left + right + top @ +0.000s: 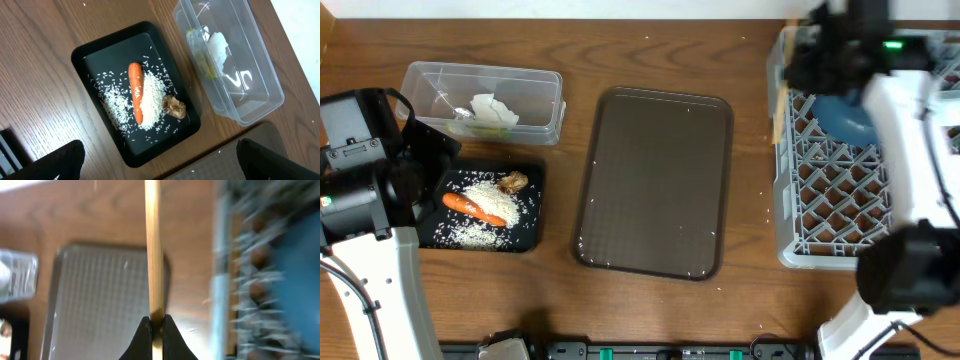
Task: Sort waste into correct bins and load items into the dishwasher rack
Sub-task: 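Carry the second chopstick into the rack beside the first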
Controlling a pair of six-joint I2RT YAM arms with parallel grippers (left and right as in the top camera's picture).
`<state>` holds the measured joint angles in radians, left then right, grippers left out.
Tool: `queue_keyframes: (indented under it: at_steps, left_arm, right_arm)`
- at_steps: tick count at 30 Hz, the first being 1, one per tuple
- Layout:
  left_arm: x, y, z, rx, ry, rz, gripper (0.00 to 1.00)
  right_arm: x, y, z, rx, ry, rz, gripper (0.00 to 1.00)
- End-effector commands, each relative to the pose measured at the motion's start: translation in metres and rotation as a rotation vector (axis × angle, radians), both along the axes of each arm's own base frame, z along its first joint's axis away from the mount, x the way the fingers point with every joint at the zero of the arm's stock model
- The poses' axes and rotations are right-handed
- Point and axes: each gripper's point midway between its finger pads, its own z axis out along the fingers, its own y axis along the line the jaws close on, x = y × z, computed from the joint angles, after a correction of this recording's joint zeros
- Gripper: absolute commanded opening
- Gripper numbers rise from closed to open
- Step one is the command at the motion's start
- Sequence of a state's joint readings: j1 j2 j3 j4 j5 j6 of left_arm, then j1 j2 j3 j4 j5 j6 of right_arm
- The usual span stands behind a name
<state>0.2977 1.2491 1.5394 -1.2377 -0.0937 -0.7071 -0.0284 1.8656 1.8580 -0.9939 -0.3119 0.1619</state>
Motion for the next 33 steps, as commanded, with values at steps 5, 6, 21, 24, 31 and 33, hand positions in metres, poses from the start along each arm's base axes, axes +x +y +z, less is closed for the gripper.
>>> queue_keyframes:
  at_steps: [5, 6, 21, 24, 31, 33]
  left_arm:
    - [-0.002, 0.005, 0.0, 0.011, 0.007, 0.023, 0.98]
    - [-0.002, 0.005, 0.0, 0.011, 0.007, 0.023, 0.98]
    - [-0.002, 0.005, 0.0, 0.011, 0.007, 0.023, 0.98]
    - [-0.002, 0.005, 0.0, 0.011, 0.007, 0.023, 0.98]
    - [-0.002, 0.005, 0.0, 0.011, 0.007, 0.023, 0.98]
    - [-0.002, 0.005, 0.0, 0.011, 0.007, 0.023, 0.98]
  right_arm:
    - [0.009, -0.05, -0.017, -0.108, -0.008, -0.009, 0.01]
    - [0.011, -0.054, -0.023, -0.119, 0.004, -0.019, 0.01]
    - [0.026, -0.062, -0.098, -0.154, 0.133, -0.008, 0.02]
    - [0.026, -0.063, -0.098, -0.16, 0.134, -0.009, 0.26]
    - [0.015, -0.057, -0.094, -0.154, 0.169, 0.002, 0.94]
    - [0.01, -0.053, -0.082, -0.145, 0.163, 0.01, 0.91]
